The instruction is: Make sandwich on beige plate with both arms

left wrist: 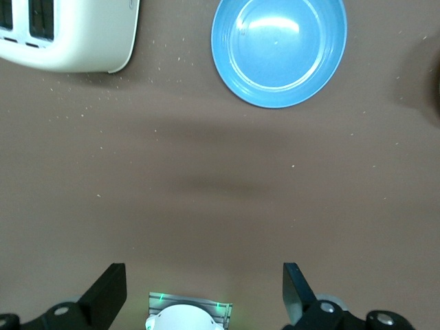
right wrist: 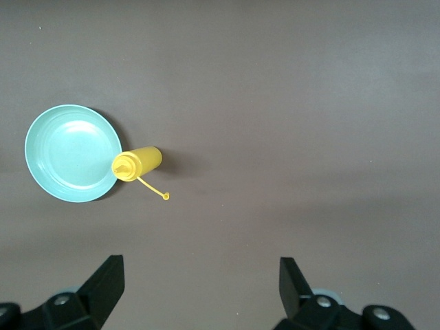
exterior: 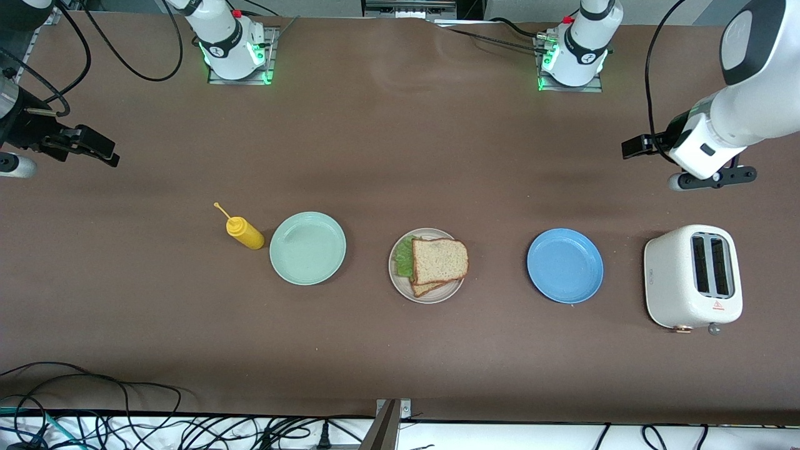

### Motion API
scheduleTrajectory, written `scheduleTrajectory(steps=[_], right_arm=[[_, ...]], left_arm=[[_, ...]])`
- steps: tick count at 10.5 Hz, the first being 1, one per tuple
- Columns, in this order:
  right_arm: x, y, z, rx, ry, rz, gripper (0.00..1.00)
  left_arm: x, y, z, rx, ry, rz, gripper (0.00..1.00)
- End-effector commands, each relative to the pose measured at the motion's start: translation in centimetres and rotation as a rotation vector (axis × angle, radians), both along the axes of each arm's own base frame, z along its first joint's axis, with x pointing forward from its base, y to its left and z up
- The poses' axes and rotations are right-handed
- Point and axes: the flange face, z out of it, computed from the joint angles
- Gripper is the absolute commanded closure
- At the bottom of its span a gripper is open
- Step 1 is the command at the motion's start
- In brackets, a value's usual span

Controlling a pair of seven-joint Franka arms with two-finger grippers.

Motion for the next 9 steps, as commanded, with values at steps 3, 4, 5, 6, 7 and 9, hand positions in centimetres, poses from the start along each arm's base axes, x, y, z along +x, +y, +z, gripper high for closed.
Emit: scheduleTrajectory(steps=[3, 4, 5, 6, 7, 9], right_arm=[[0.0, 0.0, 1.0, -0.015, 0.000, 0.013, 0.00], [0.0, 0.0, 1.3, -0.016, -0.003, 0.016, 0.00], [-0.1, 0.0, 1.4, -0.019, 0.002, 0.018, 0.00], [0.0, -0.1, 1.9, -0.018, -0.007, 0.016, 0.00], [0.0, 0.0, 1.9, -0.016, -0.007, 0.014, 0.00], [0.0, 0.0, 2.3, -0.013, -0.015, 0.016, 0.00]], left_arm=[[0.1, 0.3, 8.6, 0.028, -0.082, -0.002, 0.00], [-0.1, 0.2, 10.0, 0.030, -0.076, -0.004, 0.00], [-0.2, 0.2, 11.2, 0.029, -0.087, -0.003, 0.00], [-0.2, 0.1, 12.5, 0.029, -0.102, -0.004, 0.00], [0.2, 0.1, 12.9, 0.030, -0.095, -0.007, 0.00], [0.6, 0.0, 12.3, 0.007, -0.059, -0.126, 0.00]])
